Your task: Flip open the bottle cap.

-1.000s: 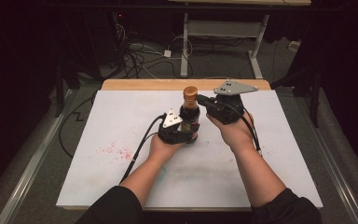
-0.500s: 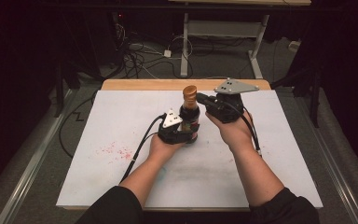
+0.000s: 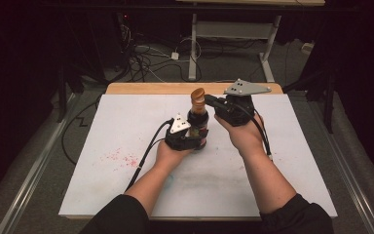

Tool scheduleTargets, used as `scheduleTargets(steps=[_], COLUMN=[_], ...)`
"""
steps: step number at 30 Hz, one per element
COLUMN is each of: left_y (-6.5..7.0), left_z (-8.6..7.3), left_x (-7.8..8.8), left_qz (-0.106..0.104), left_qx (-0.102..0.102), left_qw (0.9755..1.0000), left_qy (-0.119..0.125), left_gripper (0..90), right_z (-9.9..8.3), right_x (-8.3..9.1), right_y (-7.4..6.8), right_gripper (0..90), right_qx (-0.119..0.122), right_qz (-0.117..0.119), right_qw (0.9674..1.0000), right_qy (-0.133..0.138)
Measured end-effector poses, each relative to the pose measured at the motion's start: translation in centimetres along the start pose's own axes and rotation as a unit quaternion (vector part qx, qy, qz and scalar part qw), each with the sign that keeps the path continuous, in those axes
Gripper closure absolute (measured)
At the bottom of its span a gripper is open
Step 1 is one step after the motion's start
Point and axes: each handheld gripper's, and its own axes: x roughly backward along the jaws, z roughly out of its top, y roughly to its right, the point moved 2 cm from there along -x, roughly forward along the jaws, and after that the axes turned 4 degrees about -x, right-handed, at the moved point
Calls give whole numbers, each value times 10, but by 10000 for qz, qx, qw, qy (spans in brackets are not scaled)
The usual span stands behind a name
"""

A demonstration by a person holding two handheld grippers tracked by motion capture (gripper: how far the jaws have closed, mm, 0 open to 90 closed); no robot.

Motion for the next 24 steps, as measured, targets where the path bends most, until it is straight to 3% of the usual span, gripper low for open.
scheduleTargets(steps=[15,19,24], left_y=[-1,-1,-3], left_z=[0,1,1], left_x=[0,1,2], left_qz=[6,6,4], left_qx=[28,78,96], left_qw=[10000,10000,10000], left_qy=[-1,44,19], left_gripper=[289,289,289], right_z=[13,27,36], right_x=[-2,-3,-11], right_y=[-3,-3,-5], right_gripper=[900,900,900], right_qx=[63,19,5], right_qz=[-32,-41,-57], right_qw=[10000,9998,9998], right_qy=[52,212,168])
